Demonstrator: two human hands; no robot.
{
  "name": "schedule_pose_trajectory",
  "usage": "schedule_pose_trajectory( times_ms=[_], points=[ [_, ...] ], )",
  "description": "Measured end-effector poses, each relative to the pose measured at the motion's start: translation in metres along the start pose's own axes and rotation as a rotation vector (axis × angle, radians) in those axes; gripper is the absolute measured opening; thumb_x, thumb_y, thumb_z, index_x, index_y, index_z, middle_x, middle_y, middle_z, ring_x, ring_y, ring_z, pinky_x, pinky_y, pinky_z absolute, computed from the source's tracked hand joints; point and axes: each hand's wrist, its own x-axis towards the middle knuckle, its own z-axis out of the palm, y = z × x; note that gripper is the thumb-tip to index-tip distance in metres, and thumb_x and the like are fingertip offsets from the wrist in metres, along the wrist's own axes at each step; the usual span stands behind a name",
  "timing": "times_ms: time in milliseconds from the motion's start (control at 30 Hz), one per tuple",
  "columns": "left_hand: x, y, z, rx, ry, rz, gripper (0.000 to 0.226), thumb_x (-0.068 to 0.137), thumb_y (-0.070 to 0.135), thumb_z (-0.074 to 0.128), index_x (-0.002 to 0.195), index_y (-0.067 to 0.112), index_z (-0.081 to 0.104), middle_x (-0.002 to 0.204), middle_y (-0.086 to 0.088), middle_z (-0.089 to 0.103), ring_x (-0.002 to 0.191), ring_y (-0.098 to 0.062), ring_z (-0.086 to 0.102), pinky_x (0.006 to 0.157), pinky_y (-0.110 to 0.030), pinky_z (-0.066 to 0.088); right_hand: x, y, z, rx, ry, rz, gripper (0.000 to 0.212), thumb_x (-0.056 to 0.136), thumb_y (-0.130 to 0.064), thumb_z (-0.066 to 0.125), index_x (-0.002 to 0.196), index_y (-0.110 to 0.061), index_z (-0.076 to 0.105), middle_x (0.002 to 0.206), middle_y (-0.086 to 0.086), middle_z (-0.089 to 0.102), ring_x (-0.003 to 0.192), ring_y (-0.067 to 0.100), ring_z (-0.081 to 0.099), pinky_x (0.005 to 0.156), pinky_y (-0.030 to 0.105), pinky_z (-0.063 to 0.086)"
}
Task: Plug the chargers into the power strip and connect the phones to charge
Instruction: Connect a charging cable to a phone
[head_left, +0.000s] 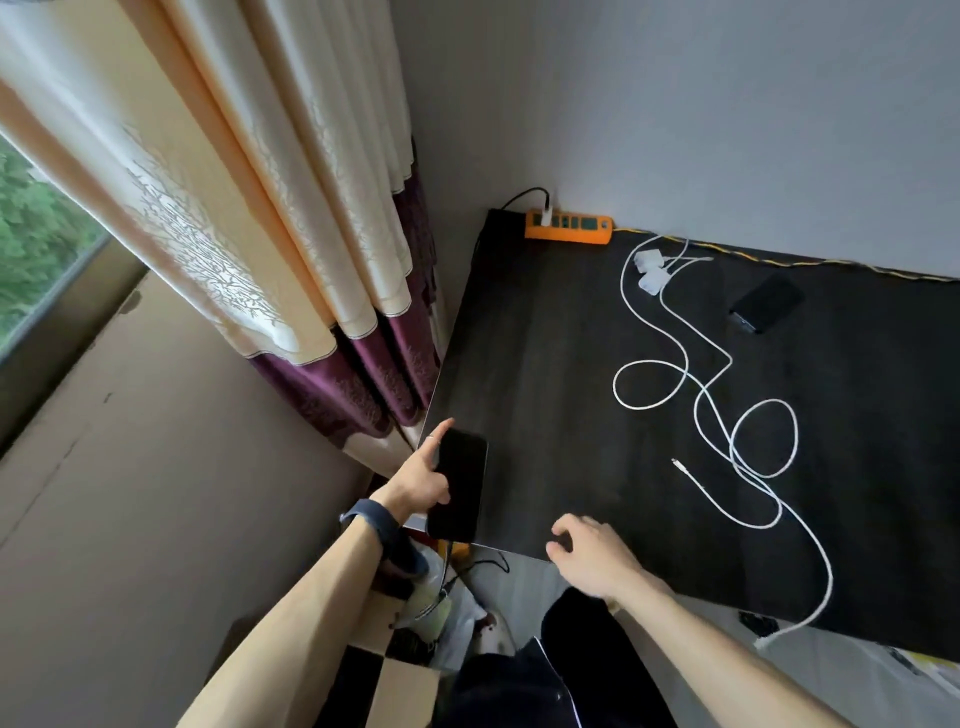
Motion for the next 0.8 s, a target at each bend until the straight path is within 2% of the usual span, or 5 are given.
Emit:
schedule_pose_trajectory(
  times_ms=[67,167,333,600,800],
  points=[
    [0.016,-0.011,0.007,0.013,0.041,-0.015,0.104,0.075,-0.026,0.037,0.155,0.038,0.016,0.120,-0.030,0.060,0.034,-0.003,0.045,0.038,-0.022,0.039,0.014,0.013,0.003,-0.062,-0.037,0.028,0.052,0.098,-0.040,0.048,0.147,-0.024,0.039,0.158,0.004,0.034,0.139,0.032,0.035,0.113,0.039,0.033],
    [0.036,-0.024,0.018,0.054,0.066,-0.029,0.102,0.076,-0.020,0.035,0.154,0.043,0.016,0.088,-0.007,0.062,0.046,-0.013,0.049,0.047,-0.032,0.042,0.033,0.027,0.001,-0.156,-0.085,0.070,0.073,0.096,-0.043,0.050,0.158,-0.035,0.010,0.168,-0.001,-0.005,0.152,0.036,0.005,0.119,0.053,0.023],
    [0.062,-0.041,0.028,0.141,0.208,0.058,0.103,0.068,-0.016,0.038,0.153,0.041,0.023,0.141,0.006,0.046,0.136,-0.020,0.044,0.108,-0.023,0.039,0.042,0.046,0.014,-0.235,-0.138,0.091,0.088,0.096,-0.044,0.052,0.155,-0.041,-0.013,0.161,-0.004,-0.035,0.151,0.034,-0.022,0.115,0.069,0.016],
    [0.070,-0.041,0.039,0.244,0.409,-0.078,0.070,0.080,0.007,0.055,0.146,0.027,0.041,0.135,-0.015,0.050,0.128,-0.033,0.044,0.111,-0.035,0.034,0.047,0.057,0.014,-0.209,-0.204,0.075,0.098,0.091,-0.042,0.060,0.153,-0.046,-0.017,0.157,-0.010,-0.041,0.149,0.030,-0.028,0.115,0.067,0.019],
    [0.048,-0.063,0.066,0.519,0.344,-0.023,0.089,0.080,0.044,0.070,0.153,0.032,0.023,0.151,-0.011,0.027,0.140,-0.033,0.028,0.114,-0.045,0.033,0.046,0.057,0.017,-0.219,-0.215,0.086,0.101,0.091,-0.039,0.060,0.152,-0.044,-0.020,0.155,-0.009,-0.045,0.148,0.031,-0.030,0.116,0.066,0.019]
  ],
)
